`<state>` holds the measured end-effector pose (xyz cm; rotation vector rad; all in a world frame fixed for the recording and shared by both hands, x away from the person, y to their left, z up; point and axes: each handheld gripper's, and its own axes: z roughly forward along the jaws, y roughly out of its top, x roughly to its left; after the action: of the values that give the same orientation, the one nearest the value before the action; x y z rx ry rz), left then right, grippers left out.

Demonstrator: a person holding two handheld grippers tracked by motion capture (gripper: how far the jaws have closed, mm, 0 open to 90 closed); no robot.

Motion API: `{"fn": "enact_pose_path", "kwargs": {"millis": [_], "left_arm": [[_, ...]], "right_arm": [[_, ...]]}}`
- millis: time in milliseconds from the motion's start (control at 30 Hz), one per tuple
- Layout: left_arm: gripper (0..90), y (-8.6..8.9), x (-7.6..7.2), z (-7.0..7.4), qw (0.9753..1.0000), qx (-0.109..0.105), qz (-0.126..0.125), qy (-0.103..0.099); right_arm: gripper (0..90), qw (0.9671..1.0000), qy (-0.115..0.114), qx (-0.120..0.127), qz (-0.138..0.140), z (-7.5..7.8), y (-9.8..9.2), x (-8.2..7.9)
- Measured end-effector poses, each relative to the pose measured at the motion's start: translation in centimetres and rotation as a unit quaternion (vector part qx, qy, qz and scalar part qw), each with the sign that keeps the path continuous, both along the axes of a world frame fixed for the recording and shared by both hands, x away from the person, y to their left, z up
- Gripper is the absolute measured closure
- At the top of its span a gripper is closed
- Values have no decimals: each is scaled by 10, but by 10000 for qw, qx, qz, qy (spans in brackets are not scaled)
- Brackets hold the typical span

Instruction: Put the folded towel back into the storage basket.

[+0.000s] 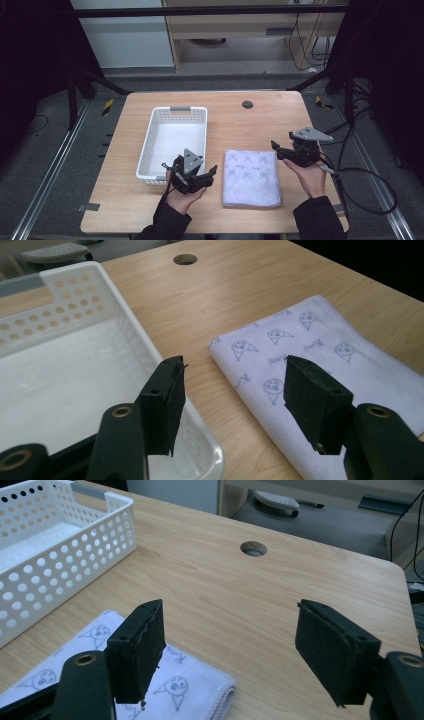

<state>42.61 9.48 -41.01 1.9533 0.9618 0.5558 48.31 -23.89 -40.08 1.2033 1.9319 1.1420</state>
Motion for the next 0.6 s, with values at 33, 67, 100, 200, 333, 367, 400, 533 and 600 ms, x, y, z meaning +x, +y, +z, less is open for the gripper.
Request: {"fn": "enact_pose_path", "kwargs": {"millis": [33,67,100,200,333,367,400,533,600], "left_arm": [[414,-4,-1,-2,10000,-5,-13,14],[416,-4,-1,-2,10000,-5,-13,14],[416,-6,-1,-3,10000,-9,-30,21],[427,-13,-3,-8,9999,47,-74,75],[445,-19,-4,-14,9998,97,-98,144],[448,-21,-5,-15,9997,129,-95,158],[451,-22,-5,-17,9997,134,-121,187],[464,-28,-6,-25,9992,142,-177,342],[466,-31,-6,-28,9991,118,-166,365]], "right_arm": [[283,10000,20,-8,13,-1,1,1],[283,10000,20,-8,13,-1,1,1],[282,10000,54,-5,15,-2,1,1],[295,10000,17,78,29,-7,0,1],[299,9999,129,84,-42,-14,-4,2],[301,9999,147,71,-53,-16,-4,2],[302,9998,179,91,-57,-19,-6,3],[313,9994,312,126,-112,-28,-10,4],[315,9990,401,156,-102,-33,-11,6]]}}
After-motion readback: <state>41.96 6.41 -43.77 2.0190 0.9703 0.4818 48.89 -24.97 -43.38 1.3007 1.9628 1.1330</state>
